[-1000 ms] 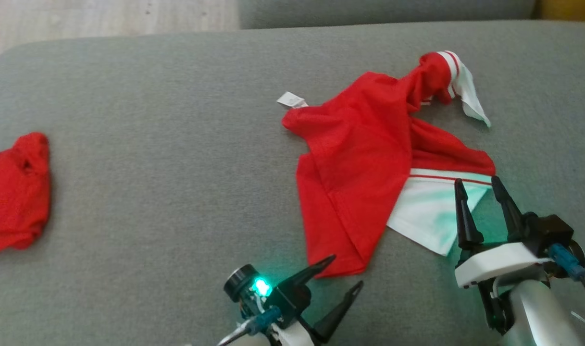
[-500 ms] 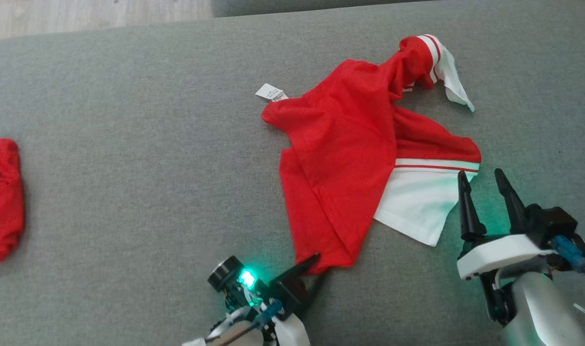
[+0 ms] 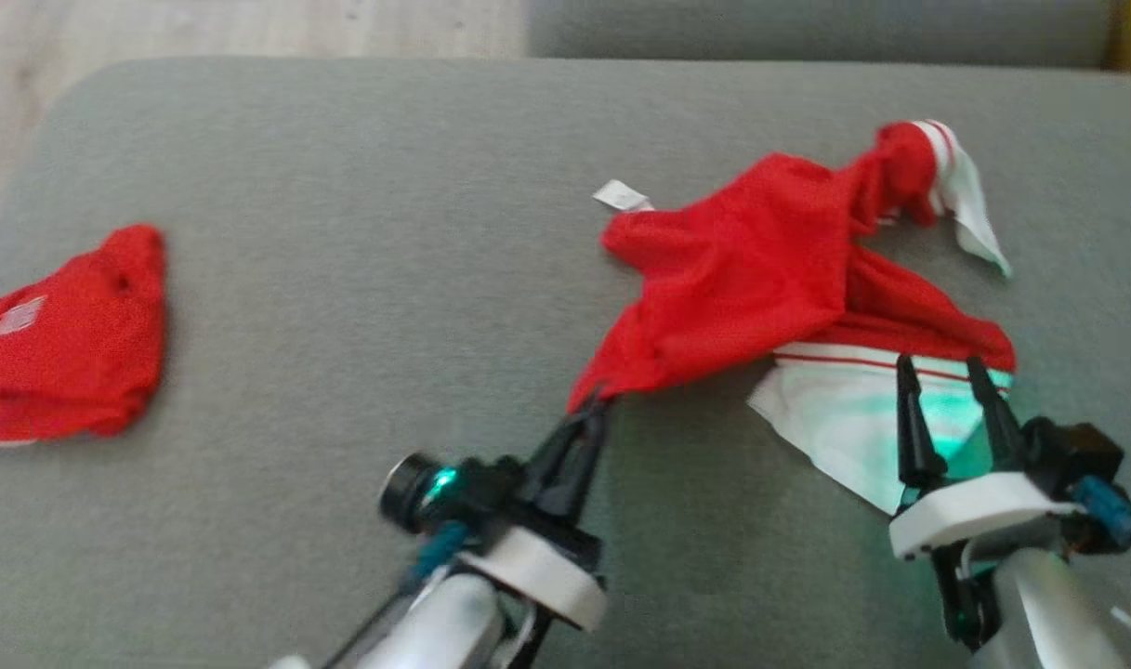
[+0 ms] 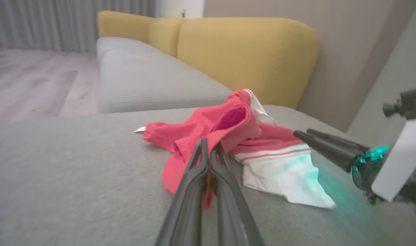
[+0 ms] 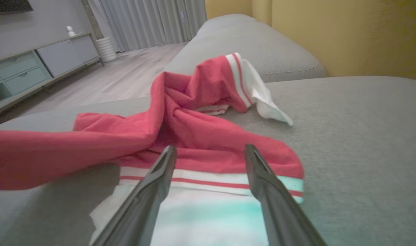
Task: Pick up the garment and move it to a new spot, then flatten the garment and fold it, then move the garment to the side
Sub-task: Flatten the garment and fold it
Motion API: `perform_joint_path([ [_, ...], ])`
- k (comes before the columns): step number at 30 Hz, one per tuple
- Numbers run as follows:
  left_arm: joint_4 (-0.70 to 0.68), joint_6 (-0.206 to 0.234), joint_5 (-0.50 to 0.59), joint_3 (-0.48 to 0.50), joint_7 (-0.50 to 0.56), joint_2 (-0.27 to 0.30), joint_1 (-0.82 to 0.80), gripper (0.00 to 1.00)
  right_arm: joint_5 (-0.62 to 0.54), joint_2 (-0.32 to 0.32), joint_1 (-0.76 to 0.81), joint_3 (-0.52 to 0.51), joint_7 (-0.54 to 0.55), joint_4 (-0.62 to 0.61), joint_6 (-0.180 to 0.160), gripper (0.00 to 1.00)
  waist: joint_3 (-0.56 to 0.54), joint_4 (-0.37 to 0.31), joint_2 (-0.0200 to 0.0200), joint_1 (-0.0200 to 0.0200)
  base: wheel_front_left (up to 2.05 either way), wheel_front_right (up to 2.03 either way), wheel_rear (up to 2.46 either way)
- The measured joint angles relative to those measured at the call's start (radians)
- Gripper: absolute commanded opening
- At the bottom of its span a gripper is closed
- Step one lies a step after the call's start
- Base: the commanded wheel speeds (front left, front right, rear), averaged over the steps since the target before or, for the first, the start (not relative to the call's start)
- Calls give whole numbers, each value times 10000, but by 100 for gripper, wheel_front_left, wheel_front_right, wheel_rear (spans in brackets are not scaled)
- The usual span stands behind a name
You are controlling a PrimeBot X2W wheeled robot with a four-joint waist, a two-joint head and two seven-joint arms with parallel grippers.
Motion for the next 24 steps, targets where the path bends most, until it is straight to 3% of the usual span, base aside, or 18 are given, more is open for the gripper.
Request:
perform_joint_path([
  [1, -199, -61, -132, 324, 0, 6, 239, 0, 6, 21, 62, 0, 0, 35, 0, 100, -69, 155, 0, 0, 0, 0, 0],
  [2, -345, -144, -809, 1007, 2, 4, 781, 0, 12, 73, 179, 36, 0, 113, 0, 100, -210, 463, 0, -1, 0, 0, 0],
  [6, 144, -339, -2874, 2266, 4, 27, 1664, 0, 94, 111, 233, 240, 0, 165, 0, 100, -461, 1019, 0, -2, 0, 0, 0],
  [9, 1045, -569, -3822, 2675, 4, 44, 1727, 0, 102, 161, 215, 483, 0, 184, 0, 100, -552, 1285, 0, -2, 0, 0, 0],
  [10, 1524, -673, -4734, 2972, 4, 31, 1662, 0, 111, 205, 193, 554, 0, 184, 0, 100, -510, 1332, 0, -2, 0, 0, 0],
  [13, 2376, -759, -5532, 3137, 4, 25, 1308, 0, 127, 211, 129, 683, 0, 238, 0, 100, -409, 1271, 0, 0, 0, 0, 0],
  [17, 3116, -848, -5361, 3636, 4, -25, 589, 0, 165, 213, 102, 711, 0, 242, 0, 100, -314, 1141, 0, 0, 0, 0, 0],
  [24, 4027, -917, -3630, 4525, 4, 38, -255, 0, 63, 217, 101, 648, 0, 234, 0, 100, -356, 817, 0, 0, 0, 0, 0],
])
